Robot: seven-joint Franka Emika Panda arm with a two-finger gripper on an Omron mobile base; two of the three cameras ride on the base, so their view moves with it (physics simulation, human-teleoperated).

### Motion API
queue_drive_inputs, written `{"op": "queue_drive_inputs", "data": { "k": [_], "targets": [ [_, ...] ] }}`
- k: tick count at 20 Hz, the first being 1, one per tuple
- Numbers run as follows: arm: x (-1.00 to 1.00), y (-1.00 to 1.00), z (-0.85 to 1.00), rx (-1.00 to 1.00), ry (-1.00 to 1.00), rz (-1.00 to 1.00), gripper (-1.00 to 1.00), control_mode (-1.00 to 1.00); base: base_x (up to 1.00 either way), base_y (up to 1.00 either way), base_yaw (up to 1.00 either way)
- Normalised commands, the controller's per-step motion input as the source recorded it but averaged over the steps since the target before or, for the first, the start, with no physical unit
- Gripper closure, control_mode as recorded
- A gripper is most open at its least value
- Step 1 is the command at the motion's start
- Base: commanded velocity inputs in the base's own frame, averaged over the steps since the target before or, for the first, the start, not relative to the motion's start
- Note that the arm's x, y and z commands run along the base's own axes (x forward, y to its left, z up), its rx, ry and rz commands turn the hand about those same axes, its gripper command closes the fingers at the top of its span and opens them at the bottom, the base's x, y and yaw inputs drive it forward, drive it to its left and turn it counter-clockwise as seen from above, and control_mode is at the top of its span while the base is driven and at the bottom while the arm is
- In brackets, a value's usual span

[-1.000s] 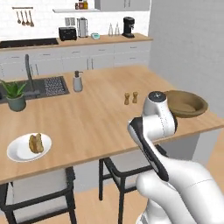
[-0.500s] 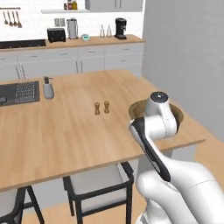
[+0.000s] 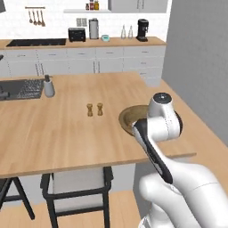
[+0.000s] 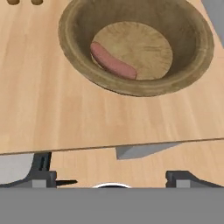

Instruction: Place one bun and one sausage from the bowl on each plate.

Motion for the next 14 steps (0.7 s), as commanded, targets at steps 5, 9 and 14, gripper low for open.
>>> {"op": "queue_drive_inputs", "data": {
  "k": [5,9,14],
  "targets": [
    [0.51,-0.07,-0.04,0.02,0.03,0.02,-1.00,-1.00,0.19,-0.05,0.02],
    [0.98,-0.43,0.00,0.12,0.00,0.15,-1.00,-1.00,0.00,0.00,0.00],
    [0.90,-0.26,-0.11,0.03,0.10,0.12,-1.00,-1.00,0.00,0.00,0.00]
  ]
}}
